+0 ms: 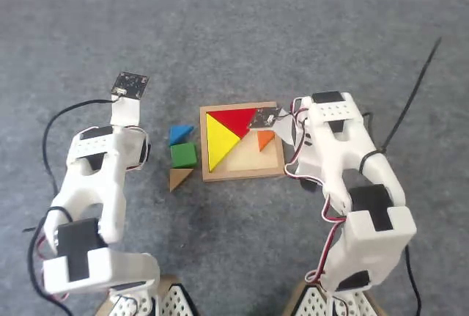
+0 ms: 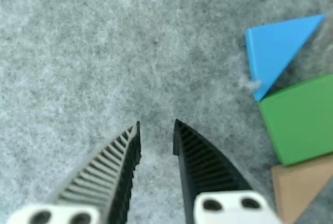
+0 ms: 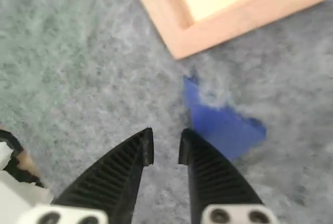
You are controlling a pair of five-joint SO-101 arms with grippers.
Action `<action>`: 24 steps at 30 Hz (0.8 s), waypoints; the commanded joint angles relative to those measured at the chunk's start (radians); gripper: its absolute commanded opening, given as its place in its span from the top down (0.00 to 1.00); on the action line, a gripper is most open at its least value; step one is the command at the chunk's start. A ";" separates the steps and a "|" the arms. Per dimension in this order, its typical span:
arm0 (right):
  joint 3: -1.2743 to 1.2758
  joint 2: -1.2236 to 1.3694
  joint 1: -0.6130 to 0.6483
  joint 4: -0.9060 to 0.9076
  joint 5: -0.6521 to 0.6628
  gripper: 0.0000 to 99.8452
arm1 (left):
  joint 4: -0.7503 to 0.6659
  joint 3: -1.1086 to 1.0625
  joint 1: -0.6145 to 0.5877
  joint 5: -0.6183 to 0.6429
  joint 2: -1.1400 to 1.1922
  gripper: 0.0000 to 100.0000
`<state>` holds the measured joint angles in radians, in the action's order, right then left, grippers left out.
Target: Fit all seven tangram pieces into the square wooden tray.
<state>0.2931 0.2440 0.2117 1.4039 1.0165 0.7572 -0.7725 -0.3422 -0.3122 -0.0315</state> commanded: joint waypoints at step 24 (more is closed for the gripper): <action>-0.272 -0.027 -0.038 0.074 0.239 0.77 | -0.012 0.005 -0.003 0.000 -0.058 0.90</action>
<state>0.0752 0.2440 0.1857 1.4807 1.2037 0.7572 -0.7725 -0.3422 -0.3122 -0.0361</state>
